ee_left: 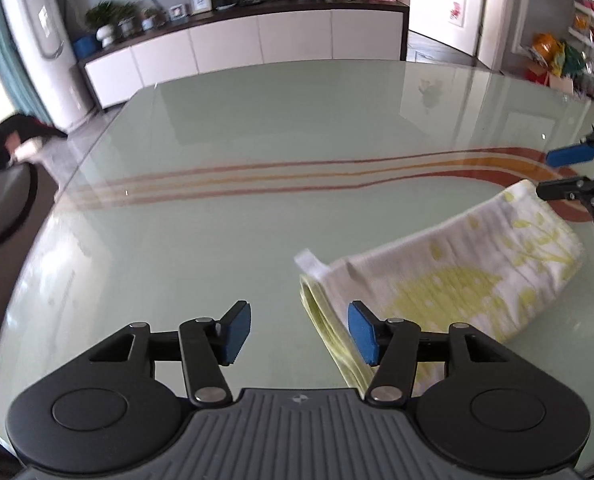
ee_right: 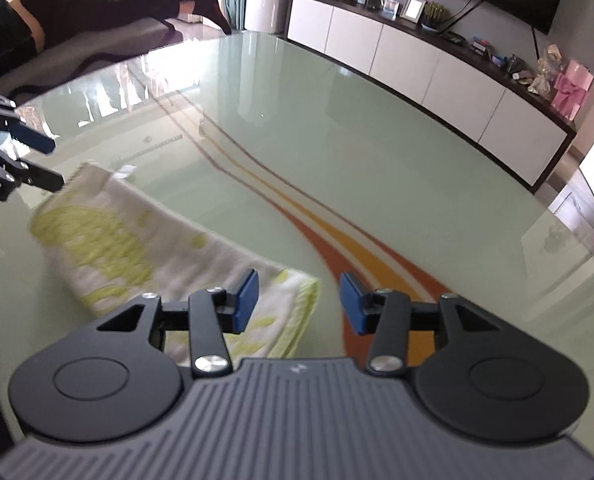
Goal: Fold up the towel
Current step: 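Move both grippers to the two ends of the rolled towel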
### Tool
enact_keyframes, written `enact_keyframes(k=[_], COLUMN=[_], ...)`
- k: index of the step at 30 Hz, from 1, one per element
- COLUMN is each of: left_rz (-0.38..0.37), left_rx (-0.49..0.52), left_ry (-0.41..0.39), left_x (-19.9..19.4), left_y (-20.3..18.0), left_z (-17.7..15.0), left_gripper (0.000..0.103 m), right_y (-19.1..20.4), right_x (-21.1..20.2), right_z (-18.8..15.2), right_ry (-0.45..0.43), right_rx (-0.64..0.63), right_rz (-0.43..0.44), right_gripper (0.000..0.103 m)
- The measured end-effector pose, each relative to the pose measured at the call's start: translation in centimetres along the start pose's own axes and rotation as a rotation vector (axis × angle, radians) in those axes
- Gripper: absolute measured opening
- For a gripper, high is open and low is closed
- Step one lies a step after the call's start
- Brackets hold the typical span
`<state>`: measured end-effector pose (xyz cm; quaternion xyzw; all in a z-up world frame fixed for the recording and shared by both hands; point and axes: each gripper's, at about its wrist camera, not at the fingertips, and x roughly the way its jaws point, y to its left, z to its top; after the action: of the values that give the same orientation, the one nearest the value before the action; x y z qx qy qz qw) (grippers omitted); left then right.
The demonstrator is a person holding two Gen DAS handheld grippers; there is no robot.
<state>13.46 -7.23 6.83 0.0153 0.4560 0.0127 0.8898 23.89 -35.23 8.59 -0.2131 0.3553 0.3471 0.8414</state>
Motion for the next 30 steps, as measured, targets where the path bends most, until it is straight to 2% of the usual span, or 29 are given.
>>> enact_keyframes(k=[4,11,14,20,22,28,30], left_rz=[-0.027,-0.052,-0.052,-0.062,-0.069,-0.084,-0.082], left_rx=[-0.056,-0.085,-0.067,-0.102,-0.121,-0.16,-0.17], left_ry=[0.01,0.019,0.026,0.027,0.028,0.044,0.066], left_x=[-0.8,-0.9,-0.4,0.5,0.5,1.0,1.6], left_y=[-0.4,-2.3,-3.0,-2.5,-1.9,-1.4,-1.3], left_z=[-1.8,-3.7,-3.7,-3.5,-3.2,-2.6,-2.6], left_gripper=[0.061,0.061,0.061,0.059,0.054,0.052,0.047], right_y=[1.9,3.5,3.4,2.8,2.7,2.8,2.7], right_x=[-0.8,-0.5,-0.2,0.6,0.9,1.4,1.4], right_z=[-1.1,-2.4,-2.8,-3.6,-3.9,-4.1,-4.1], right_ry=[0.005,0.048,0.058,0.091,0.1,0.11,0.111], right_rx=[-0.015,0.003,0.026,0.067,0.072,0.074,0.078], right_rz=[0.018,0.058,0.053,0.042,0.045,0.047,0.049], right_gripper=[0.044,0.035,0.032,0.029,0.029,0.029,0.03])
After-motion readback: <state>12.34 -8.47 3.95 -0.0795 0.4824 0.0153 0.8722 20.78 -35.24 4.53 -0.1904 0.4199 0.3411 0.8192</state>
